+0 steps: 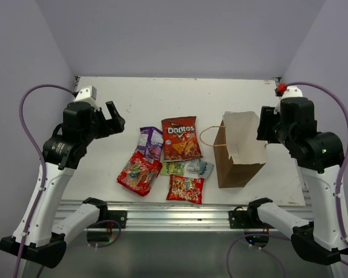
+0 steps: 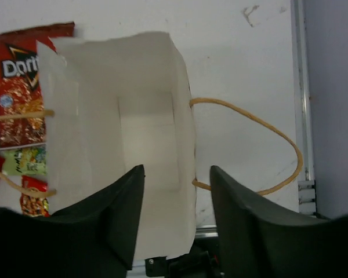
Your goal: Place the snacks into the paper bag
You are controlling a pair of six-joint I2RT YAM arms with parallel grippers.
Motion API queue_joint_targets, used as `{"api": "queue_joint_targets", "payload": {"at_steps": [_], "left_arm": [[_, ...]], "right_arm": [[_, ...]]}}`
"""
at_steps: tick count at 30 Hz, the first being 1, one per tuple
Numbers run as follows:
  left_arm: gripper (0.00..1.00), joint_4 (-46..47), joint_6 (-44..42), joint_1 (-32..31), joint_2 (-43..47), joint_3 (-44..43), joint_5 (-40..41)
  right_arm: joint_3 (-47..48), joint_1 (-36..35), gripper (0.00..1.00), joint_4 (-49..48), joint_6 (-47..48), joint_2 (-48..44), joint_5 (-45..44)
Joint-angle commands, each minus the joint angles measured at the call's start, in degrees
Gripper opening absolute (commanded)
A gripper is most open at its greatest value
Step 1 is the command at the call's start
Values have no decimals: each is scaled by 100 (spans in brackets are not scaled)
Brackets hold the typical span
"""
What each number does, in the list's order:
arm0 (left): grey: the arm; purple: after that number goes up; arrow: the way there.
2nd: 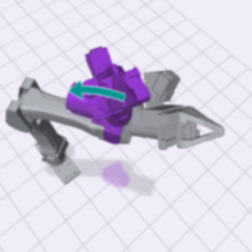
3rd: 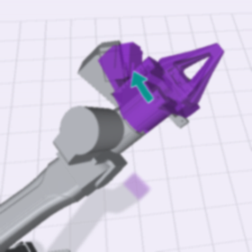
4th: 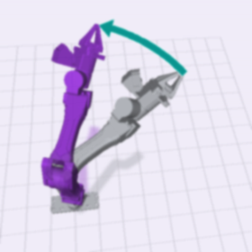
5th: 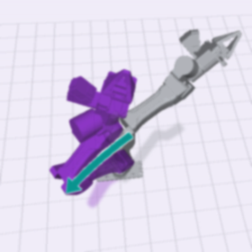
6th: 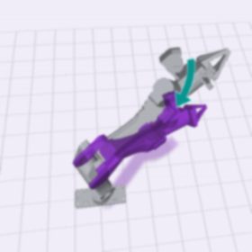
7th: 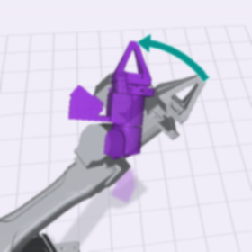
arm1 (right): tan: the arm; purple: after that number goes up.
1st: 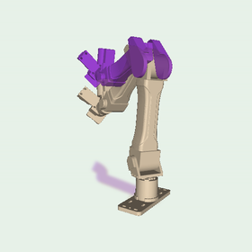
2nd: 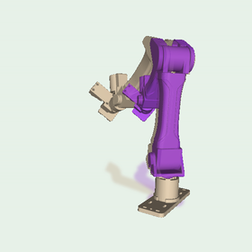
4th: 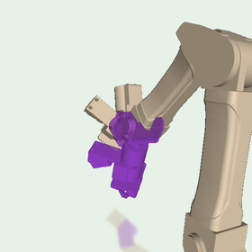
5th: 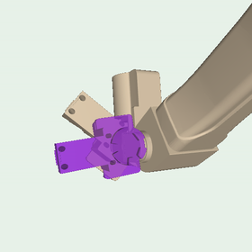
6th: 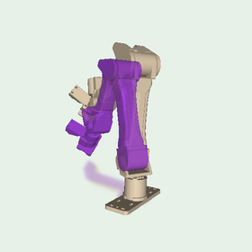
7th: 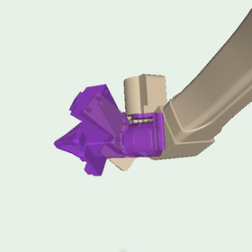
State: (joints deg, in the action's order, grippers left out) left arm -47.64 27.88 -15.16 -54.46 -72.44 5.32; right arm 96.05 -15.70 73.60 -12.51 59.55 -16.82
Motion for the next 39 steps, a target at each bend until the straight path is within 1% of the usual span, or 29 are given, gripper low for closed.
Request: {"api": "queue_joint_targets", "payload": {"at_steps": [1,2,4,10,15,26,33,35,37,38,39], "left_arm": [[100,-273,200,-22,312,380,136],[100,-246,253,-22,339,441,57],[100,-141,306,-31,401,582,-40],[100,61,324,-31,410,714,-163],[100,114,201,-22,383,863,-181],[100,325,191,-22,524,1276,-295],[100,431,288,-22,568,1470,-304],[100,422,288,-22,559,1470,-251],[99,387,280,-22,568,1461,-181],[98,378,262,-22,568,1470,-102],[98,369,245,-22,568,1487,-75]], "right_arm": [[-796,-12,46,-371,-32,-408,126],[-1086,-12,42,-417,-41,-479,135],[-1263,-20,37,-452,-67,-620,109],[-1571,-20,41,-557,3,-646,-120],[-1756,-12,41,-663,-6,-646,-260],[-1501,-12,41,-742,187,-488,-523],[-1940,-12,41,-1006,328,-453,-638],[-2063,-12,36,-1076,355,-462,-630],[-2108,-12,27,-1129,364,-471,-586],[-2143,-12,16,-1138,381,-479,-594],[-2143,-12,8,-1146,390,-479,-577]]}}
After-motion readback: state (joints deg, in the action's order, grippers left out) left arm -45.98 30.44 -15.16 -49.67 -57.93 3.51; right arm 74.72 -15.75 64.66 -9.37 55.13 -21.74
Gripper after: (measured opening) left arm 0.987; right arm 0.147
